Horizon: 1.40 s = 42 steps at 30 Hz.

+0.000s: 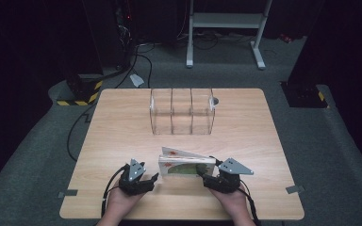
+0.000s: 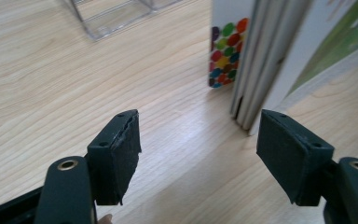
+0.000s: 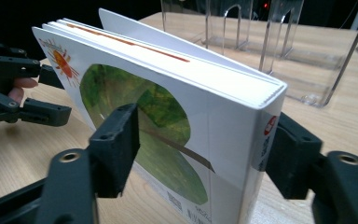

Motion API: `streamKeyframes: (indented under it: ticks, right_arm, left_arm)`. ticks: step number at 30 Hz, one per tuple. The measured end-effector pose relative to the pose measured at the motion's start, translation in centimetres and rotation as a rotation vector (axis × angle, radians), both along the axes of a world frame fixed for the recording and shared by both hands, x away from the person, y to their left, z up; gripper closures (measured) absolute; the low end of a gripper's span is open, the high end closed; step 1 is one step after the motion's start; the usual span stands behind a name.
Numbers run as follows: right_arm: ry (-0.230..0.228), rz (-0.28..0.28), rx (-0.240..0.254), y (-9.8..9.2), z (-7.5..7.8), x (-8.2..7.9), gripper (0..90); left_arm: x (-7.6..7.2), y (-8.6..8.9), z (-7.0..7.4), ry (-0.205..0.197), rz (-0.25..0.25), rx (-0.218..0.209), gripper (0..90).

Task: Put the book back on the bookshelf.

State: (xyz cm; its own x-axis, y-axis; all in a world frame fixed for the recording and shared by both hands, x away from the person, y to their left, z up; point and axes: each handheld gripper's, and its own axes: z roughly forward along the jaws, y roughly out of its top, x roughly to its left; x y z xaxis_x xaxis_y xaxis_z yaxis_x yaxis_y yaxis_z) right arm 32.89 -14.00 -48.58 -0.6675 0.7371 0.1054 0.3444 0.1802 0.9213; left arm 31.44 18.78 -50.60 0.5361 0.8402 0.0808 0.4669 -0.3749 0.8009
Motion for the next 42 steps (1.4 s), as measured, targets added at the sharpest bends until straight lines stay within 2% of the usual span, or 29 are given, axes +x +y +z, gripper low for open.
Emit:
streamKeyframes:
  ticks: [4, 6, 8, 11, 13, 18, 22, 23, 25, 28, 29, 35, 38, 42]
  right_arm:
    - [-0.022, -0.011, -0.008, 0.0, 0.0, -0.4, 38.8]
    - [-0.022, -0.014, -0.006, -0.1, 0.0, -0.6, 42.1]
    - [-0.021, -0.012, 0.002, -0.2, 0.0, -0.8, 46.0]
    - [-0.035, -0.007, -0.005, -0.2, -0.1, -1.3, 51.2]
    - [-0.043, -0.001, -0.004, -0.2, -0.1, -1.6, 54.7]
    - [-0.066, 0.020, -0.008, -0.1, -0.2, -2.2, 64.2]
    - [-0.075, 0.031, -0.023, 0.2, -0.1, -2.7, 72.8]
    - [-0.072, 0.031, -0.025, 0.3, 0.0, -2.7, 73.3]
    - [-0.077, 0.033, -0.029, 0.4, -0.1, -2.9, 73.8]
    - [-0.086, 0.032, -0.044, 0.6, 0.0, -3.0, 73.9]
    - [-0.088, 0.031, -0.046, 0.6, 0.0, -3.1, 73.9]
    - [-0.093, -0.001, -0.072, 0.1, 0.1, -3.4, 74.0]
    - [-0.080, -0.036, -0.071, -0.7, 0.2, -3.6, 74.1]
    - [-0.079, -0.060, -0.067, -1.8, 0.2, -3.7, 74.0]
  left_arm:
    - [0.4, 0.8, 0.0, -0.006, 0.045, 0.033, 32.4]
    - [0.5, 1.1, 0.0, -0.001, 0.061, 0.027, 32.9]
    - [1.0, 1.8, -0.1, 0.015, 0.108, 0.005, 33.4]
    - [1.5, 2.3, -0.4, 0.030, 0.143, 0.021, 33.4]
    - [1.8, 2.5, -0.6, 0.033, 0.156, 0.031, 33.7]
    - [2.4, 3.0, -1.0, 0.064, 0.172, 0.019, 37.3]
    - [2.8, 2.9, -1.5, 0.082, 0.173, 0.035, 37.8]
    - [2.9, 2.9, -1.6, 0.081, 0.172, 0.047, 37.7]
    - [2.9, 2.9, -1.8, 0.079, 0.172, 0.045, 36.9]
    - [2.9, 3.0, -2.0, 0.074, 0.176, 0.034, 36.0]
    - [2.9, 3.0, -2.1, 0.069, 0.184, 0.017, 35.1]
    - [2.5, 3.4, -2.2, 0.091, 0.216, -0.014, 31.7]
    - [2.2, 3.4, -2.2, 0.086, 0.211, -0.006, 30.7]
    - [1.7, 4.0, -2.2, 0.069, 0.192, 0.029, 26.9]
